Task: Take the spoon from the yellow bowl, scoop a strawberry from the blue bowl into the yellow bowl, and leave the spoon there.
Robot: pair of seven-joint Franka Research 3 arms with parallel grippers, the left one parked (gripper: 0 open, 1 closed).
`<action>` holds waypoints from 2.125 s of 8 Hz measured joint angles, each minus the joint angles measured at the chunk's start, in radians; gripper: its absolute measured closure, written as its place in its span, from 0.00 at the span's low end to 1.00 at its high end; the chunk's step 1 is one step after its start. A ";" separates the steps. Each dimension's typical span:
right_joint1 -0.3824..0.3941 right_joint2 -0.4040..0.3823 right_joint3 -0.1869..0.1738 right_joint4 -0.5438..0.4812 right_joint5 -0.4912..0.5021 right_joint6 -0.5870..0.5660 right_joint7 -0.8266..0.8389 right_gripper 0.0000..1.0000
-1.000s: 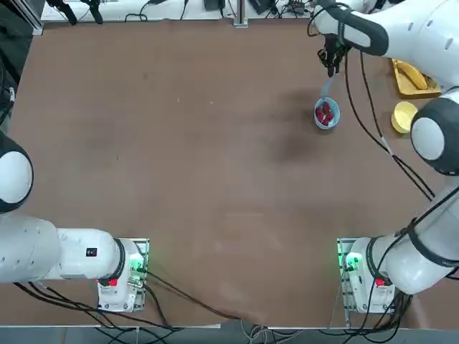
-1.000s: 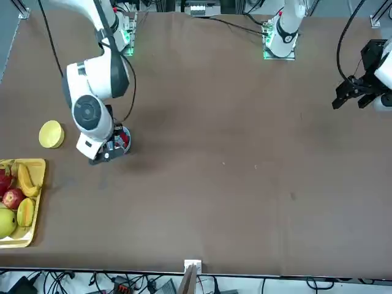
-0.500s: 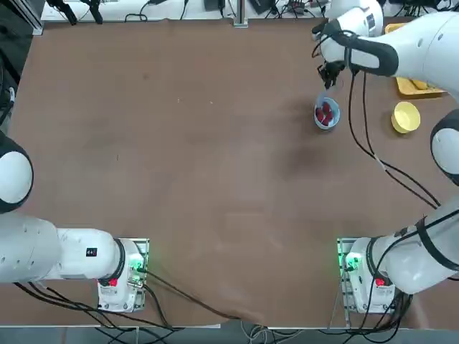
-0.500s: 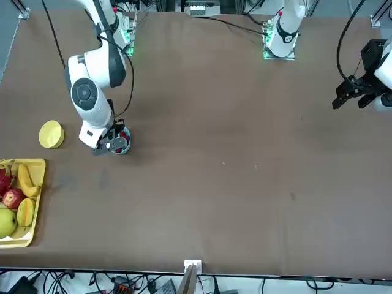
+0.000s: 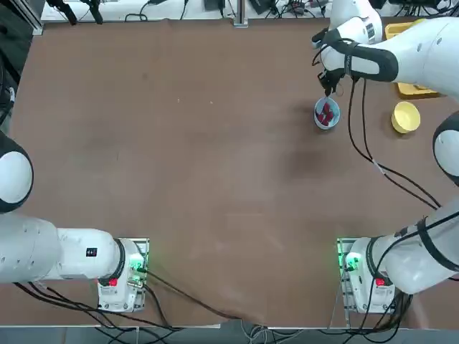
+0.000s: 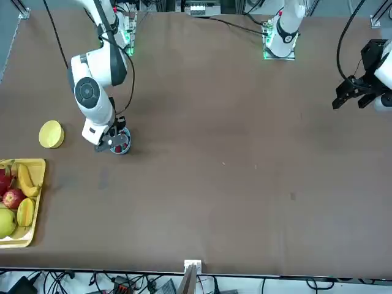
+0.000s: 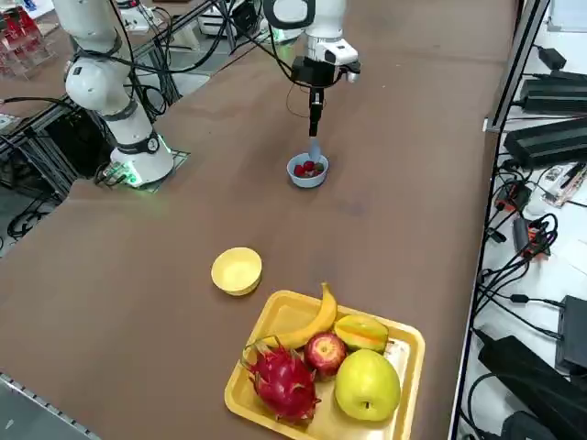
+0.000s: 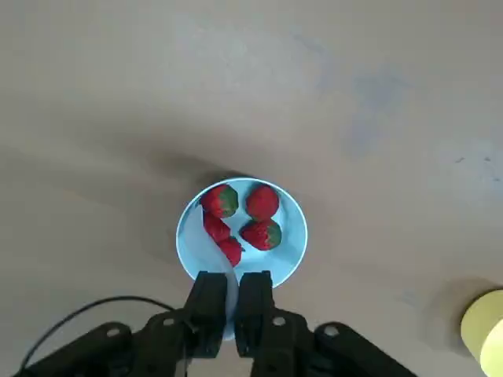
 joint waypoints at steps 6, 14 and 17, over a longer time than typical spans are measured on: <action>0.000 0.025 -0.001 -0.008 -0.007 0.037 0.000 0.89; 0.010 0.064 -0.001 -0.003 -0.073 0.028 0.165 0.89; 0.041 0.075 0.005 0.013 -0.130 -0.026 0.275 0.89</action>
